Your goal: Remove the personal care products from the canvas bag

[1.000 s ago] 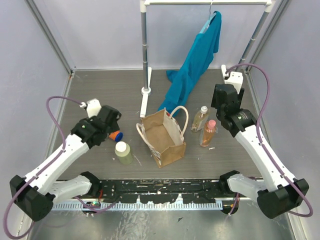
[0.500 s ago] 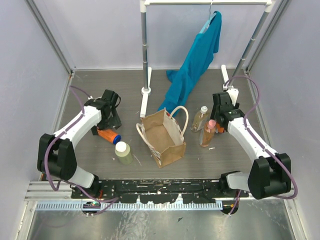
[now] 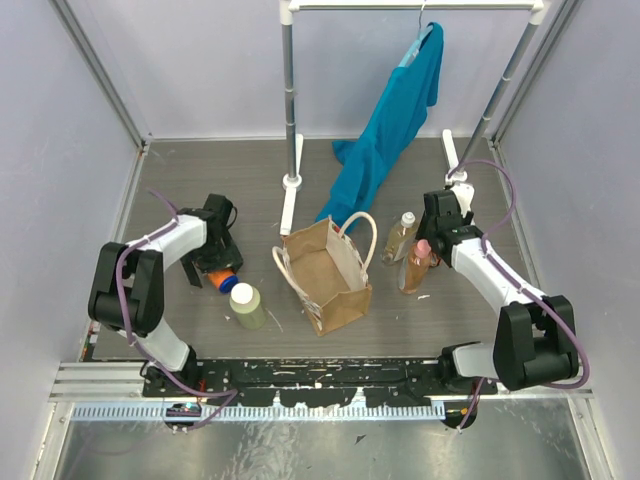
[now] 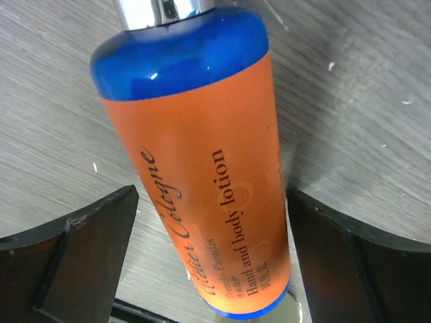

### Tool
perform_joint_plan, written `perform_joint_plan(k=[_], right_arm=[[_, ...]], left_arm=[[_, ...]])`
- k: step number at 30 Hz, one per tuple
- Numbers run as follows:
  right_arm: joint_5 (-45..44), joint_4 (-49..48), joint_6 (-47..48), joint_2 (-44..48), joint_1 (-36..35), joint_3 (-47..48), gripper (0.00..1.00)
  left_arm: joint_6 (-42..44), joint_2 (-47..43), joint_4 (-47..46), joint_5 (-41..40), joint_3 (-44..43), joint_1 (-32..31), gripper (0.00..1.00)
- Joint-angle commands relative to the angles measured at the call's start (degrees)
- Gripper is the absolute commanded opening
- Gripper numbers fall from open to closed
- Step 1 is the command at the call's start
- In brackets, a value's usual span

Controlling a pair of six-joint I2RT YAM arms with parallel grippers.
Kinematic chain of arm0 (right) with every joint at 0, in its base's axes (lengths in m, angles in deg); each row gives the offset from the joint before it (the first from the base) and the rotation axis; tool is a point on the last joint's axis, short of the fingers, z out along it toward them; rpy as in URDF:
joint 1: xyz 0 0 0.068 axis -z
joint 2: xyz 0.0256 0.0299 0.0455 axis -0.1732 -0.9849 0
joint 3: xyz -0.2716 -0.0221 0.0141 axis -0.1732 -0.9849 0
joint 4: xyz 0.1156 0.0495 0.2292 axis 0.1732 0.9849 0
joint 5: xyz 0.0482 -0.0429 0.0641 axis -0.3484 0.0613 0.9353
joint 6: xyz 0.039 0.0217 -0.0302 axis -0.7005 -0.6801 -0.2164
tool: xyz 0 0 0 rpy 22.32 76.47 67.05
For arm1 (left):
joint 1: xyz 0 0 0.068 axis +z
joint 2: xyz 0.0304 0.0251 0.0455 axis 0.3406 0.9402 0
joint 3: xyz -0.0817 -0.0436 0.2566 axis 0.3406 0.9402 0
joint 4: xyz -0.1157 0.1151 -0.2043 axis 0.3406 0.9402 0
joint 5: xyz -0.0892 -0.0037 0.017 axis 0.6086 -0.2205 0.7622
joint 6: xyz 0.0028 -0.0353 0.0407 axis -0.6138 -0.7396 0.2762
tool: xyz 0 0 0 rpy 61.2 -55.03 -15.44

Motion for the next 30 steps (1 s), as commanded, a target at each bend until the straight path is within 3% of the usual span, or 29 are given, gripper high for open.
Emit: perform_joint_plan(k=[1, 7, 9, 12, 16, 17, 23, 30], right_arm=[[1.1, -5.8, -1.0, -1.0, 0.5, -0.6, 0.17], [2.3, -7.8, -1.1, -1.1, 0.6, -1.9, 0.20], [2.2, -7.7, -1.1, -1.0, 0.7, -2.0, 0.33], [2.3, -6.9, -0.7, -0.4, 0.6, -1.9, 0.61], [0.2, -4.0, -0.1, 2.0, 0.7, -0.8, 0.89], [-0.3, -3.2, 0.2, 2.6, 0.6, -0.5, 0.93], [-1.0, -0.2, 0.6, 10.4, 0.6, 1.3, 0.96], [1.5, 1.3, -0.4, 13.0, 0.6, 3.2, 0.96]], left_arm=[[-2.4, -0.2, -6.0, -0.1, 1.0, 0.4, 0.99], [-3.8, 0.0, -6.8, -4.3, 0.3, 1.2, 0.98], [-3.4, 1.2, -7.7, -3.8, -0.2, 1.7, 0.94], [-2.9, 3.6, -9.9, -2.5, 0.2, 2.1, 0.66], [-3.2, 4.3, -10.1, -2.9, 0.0, 2.1, 0.07], [-3.3, 4.1, -9.6, -3.4, -0.2, 2.1, 0.00], [-2.8, -3.6, -6.8, -10.2, -0.5, 0.8, 0.00], [-2.1, -17.5, -9.8, -27.9, 2.2, -7.8, 0.00]])
